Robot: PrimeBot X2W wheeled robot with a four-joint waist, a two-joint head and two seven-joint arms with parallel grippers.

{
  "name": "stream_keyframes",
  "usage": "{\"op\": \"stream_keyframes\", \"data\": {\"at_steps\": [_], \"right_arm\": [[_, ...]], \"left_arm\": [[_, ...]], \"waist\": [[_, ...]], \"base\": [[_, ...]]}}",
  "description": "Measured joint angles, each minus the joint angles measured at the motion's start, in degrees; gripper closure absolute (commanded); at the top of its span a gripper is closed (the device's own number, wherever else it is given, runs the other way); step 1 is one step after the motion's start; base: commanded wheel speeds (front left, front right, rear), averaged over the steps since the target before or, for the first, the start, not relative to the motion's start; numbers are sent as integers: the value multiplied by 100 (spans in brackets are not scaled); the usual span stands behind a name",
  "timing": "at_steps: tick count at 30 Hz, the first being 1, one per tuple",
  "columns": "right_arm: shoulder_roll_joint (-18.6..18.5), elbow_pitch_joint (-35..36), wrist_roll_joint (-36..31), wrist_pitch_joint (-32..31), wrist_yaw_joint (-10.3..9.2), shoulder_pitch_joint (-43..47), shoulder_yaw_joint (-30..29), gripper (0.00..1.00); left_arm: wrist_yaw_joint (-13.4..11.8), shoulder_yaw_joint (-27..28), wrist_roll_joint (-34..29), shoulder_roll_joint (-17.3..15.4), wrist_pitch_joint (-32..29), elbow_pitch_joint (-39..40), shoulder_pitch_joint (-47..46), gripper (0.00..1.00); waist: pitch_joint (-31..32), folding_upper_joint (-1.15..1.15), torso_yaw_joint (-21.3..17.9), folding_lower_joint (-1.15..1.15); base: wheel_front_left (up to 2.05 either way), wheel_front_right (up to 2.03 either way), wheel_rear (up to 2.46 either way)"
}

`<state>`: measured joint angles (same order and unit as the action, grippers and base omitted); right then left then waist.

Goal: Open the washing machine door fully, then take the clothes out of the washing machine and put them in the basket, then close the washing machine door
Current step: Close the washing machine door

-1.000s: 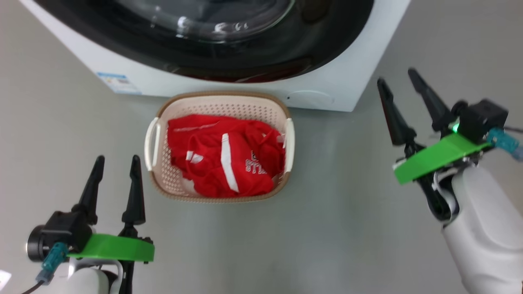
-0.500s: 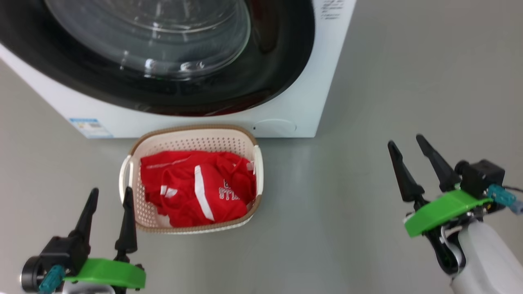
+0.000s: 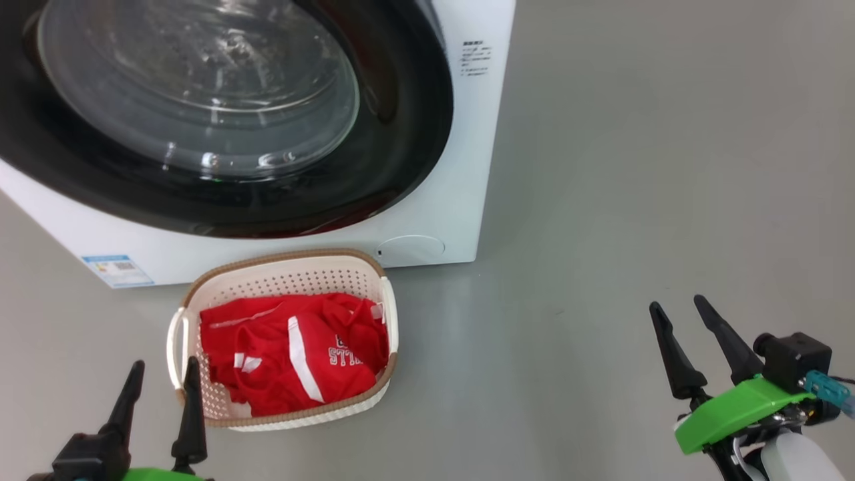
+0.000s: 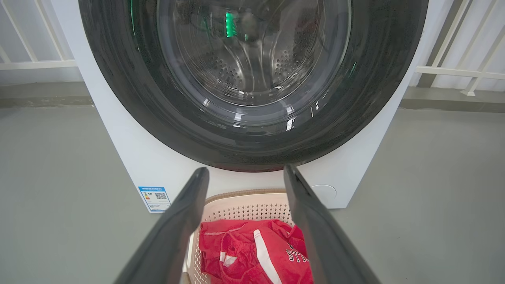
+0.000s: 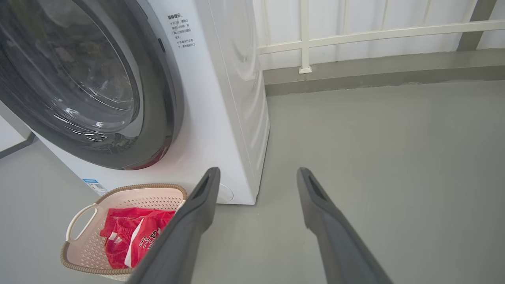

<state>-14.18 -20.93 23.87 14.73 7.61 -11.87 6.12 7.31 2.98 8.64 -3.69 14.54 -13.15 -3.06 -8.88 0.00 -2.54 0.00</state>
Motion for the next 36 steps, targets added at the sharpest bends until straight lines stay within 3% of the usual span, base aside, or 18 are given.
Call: {"op": "stream_keyframes", "data": {"at_steps": [13, 36], "right_arm": [[-24, 124, -18, 0, 0, 395, -181, 0], [-22, 160, -89, 0, 0, 396, -264, 0]], "left_arm": [[0, 104, -51, -1, 0, -15, 258, 0], [0, 141, -101, 15, 0, 156, 257, 0]], "waist": [[214, 0, -191, 0], [187, 0, -155, 0]], "base": [[0, 0, 0], [0, 0, 0]]}}
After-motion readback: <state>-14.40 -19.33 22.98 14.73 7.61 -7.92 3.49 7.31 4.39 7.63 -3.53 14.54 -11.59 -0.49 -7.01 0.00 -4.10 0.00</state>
